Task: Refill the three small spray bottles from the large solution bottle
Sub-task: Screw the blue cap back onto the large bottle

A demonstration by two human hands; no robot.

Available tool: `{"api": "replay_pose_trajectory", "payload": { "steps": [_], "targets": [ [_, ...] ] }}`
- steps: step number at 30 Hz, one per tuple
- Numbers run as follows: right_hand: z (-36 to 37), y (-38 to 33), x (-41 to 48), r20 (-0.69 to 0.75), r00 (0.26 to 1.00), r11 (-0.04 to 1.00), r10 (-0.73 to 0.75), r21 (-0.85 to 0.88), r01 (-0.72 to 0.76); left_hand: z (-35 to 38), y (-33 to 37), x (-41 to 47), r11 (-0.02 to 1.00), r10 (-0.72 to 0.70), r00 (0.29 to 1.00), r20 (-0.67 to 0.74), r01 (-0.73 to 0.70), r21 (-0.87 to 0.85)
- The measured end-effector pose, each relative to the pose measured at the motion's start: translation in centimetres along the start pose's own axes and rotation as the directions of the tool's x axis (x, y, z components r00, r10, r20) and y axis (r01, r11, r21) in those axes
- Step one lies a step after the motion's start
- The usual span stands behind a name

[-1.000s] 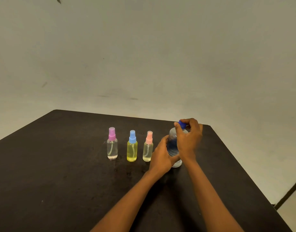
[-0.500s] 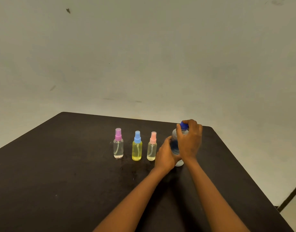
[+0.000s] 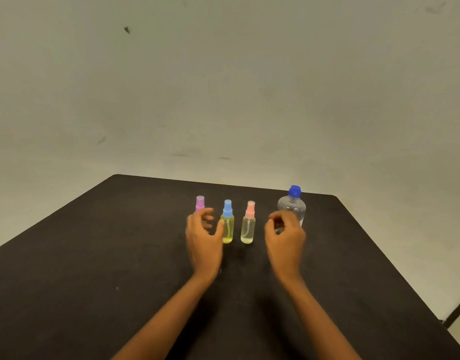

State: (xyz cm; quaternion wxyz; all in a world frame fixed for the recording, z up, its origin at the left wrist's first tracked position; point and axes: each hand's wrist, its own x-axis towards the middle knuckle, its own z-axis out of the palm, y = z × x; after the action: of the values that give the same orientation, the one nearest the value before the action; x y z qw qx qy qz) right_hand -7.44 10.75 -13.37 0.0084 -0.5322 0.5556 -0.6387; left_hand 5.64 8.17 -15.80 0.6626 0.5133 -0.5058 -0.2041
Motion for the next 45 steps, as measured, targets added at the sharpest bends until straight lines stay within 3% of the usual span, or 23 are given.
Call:
{"api": "replay_pose_trajectory", "payload": {
  "steps": [1, 3, 5, 6, 9, 14, 23, 25, 27, 29, 31, 33, 37, 40, 45],
  "targets": [
    [0.9, 0.1, -0.8, 0.136, 0.983, 0.993, 0.120, 0.002, -0.122, -0.9, -1.0, 1.2, 0.997, -0.006, 0.999, -0.051, 0.010, 0.082],
    [2.9, 0.9, -1.7, 0.370, 0.855, 0.929, 0.365, -0.080, -0.362, -2.0, -3.3, 3.2, 0.965, -0.102, 0.995, -0.021, 0.104, 0.241],
    [4.8, 1.4, -2.1, 0.456, 0.748, 0.873, 0.483, -0.185, -0.451, -2.2, -5.1, 4.6, 0.932, -0.253, 0.959, 0.128, 0.206, 0.298],
    [5.6, 1.4, -2.3, 0.458, 0.734, 0.864, 0.502, -0.231, -0.446, -2.2, -5.9, 5.1, 0.925, -0.292, 0.934, 0.207, 0.221, 0.309],
    [7.0, 1.0, -2.3, 0.432, 0.749, 0.860, 0.502, -0.339, -0.380, -1.8, -6.9, 5.8, 0.916, -0.290, 0.896, 0.335, 0.158, 0.368],
    [9.3, 1.3, -1.4, 0.358, 0.757, 0.805, 0.547, -0.472, -0.359, -1.8, -7.1, 6.4, 0.880, -0.205, 0.930, 0.306, 0.038, 0.474],
    [10.8, 1.8, -1.4, 0.342, 0.766, 0.805, 0.544, -0.471, -0.361, -2.0, -7.5, 6.5, 0.889, -0.184, 0.924, 0.335, 0.011, 0.458],
    [9.5, 1.6, -1.5, 0.311, 0.802, 0.826, 0.510, -0.436, -0.357, -2.0, -7.5, 6.5, 0.890, -0.191, 0.921, 0.338, 0.018, 0.455],
    [7.3, 1.2, -1.6, 0.192, 0.887, 0.875, 0.420, -0.346, -0.339, -2.1, -7.5, 6.5, 0.893, -0.194, 0.920, 0.340, 0.022, 0.450],
    [4.4, 1.0, -1.4, -0.026, 0.947, 0.920, 0.319, -0.233, -0.316, -2.2, -7.5, 6.6, 0.893, -0.195, 0.919, 0.344, 0.021, 0.450],
    [1.9, 1.9, -0.7, -0.245, 0.935, 0.935, 0.256, -0.182, -0.304, -2.1, -7.7, 6.6, 0.895, -0.191, 0.917, 0.349, 0.016, 0.447],
    [0.1, 3.6, 0.5, -0.324, 0.909, 0.911, 0.264, -0.226, -0.345, -2.0, -7.9, 6.7, 0.899, -0.191, 0.916, 0.354, 0.018, 0.438],
    [-1.0, 6.7, 2.8, -0.048, 0.836, 0.827, 0.546, -0.130, -0.547, -1.9, -7.8, 6.7, 0.889, -0.185, 0.917, 0.353, 0.003, 0.458],
    [-0.2, 7.6, 2.6, 0.154, 0.796, 0.807, 0.585, -0.013, -0.590, -2.1, -7.5, 6.8, 0.879, -0.180, 0.914, 0.362, -0.016, 0.477],
    [1.1, 7.4, 1.5, 0.077, 0.817, 0.821, 0.571, -0.070, -0.567, -2.3, -7.0, 6.9, 0.867, -0.197, 0.906, 0.374, -0.017, 0.498]
  ]
}}
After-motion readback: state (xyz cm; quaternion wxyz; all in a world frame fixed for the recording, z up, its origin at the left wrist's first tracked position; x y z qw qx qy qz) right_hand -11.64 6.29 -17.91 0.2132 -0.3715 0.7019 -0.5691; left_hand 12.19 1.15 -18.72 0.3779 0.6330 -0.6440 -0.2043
